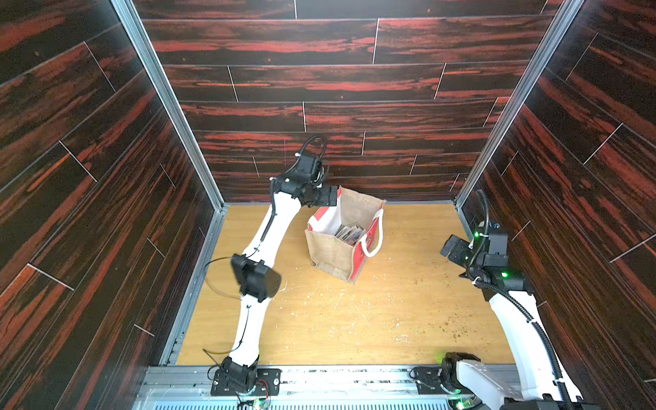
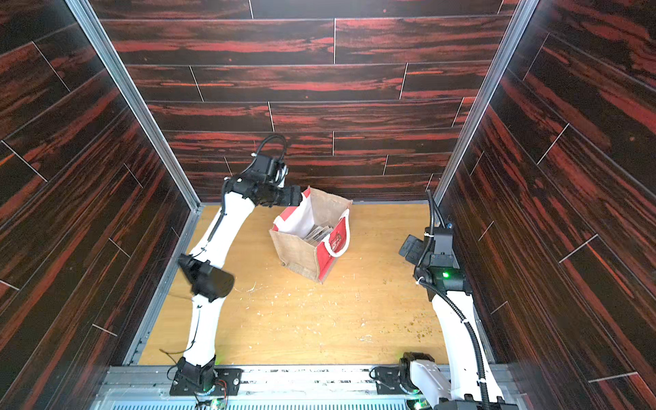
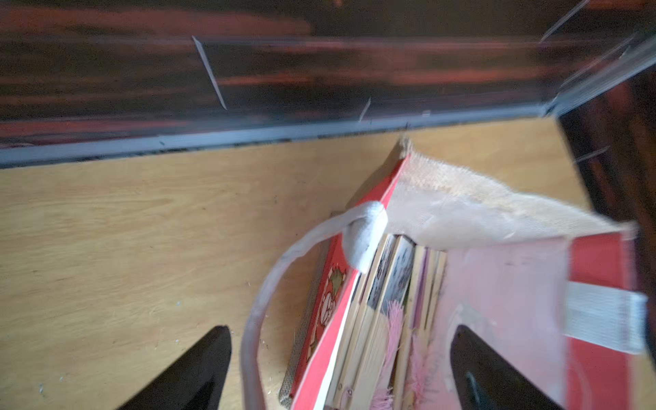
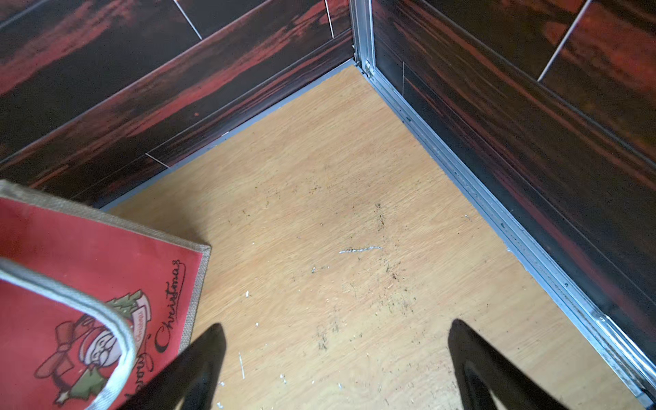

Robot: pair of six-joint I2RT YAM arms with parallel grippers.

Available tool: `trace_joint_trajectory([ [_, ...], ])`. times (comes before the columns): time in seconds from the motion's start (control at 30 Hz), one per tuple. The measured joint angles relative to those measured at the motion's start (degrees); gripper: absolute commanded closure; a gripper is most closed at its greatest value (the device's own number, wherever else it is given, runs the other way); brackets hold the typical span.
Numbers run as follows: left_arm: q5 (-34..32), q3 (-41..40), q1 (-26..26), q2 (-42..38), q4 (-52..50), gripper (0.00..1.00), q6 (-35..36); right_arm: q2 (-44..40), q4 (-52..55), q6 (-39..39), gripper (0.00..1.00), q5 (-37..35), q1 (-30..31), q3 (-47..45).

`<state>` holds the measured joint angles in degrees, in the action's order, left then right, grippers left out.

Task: Take out the folding fans from the tote bags
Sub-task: Pick up the canvas bag from the center of the board.

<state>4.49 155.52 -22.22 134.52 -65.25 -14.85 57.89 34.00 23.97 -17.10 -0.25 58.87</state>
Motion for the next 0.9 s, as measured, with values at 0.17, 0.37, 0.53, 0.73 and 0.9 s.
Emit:
trace_joint_trajectory([
  [0.17, 0.0, -1.9, -0.5, 0.7, -3.8, 0.34, 1.6, 0.0, 1.4, 0.0, 0.02, 0.3, 0.3, 0.3],
  [0.37, -2.2, -6.3, -0.6, 0.7, -3.3, 0.78, 3.5, 0.1, 2.5, 0.2, 0.04, 2.0, 2.4, 2.6],
  [0.53, -2.4, 1.2, -0.5, 2.3, -3.6, 1.0, 4.3, 1.2, 2.3, 1.4, 0.08, 3.8, 7.6, 6.2],
  [0.73, -3.0, 2.1, -0.7, 1.9, -1.7, 1.0, 5.1, 5.3, 0.9, 3.9, 0.16, 8.1, 15.5, 9.0],
  [0.9, -3.6, -4.5, -1.0, -2.9, 1.2, 1.0, 5.7, 9.0, -2.3, 5.9, 0.21, 11.1, 21.1, 10.8],
])
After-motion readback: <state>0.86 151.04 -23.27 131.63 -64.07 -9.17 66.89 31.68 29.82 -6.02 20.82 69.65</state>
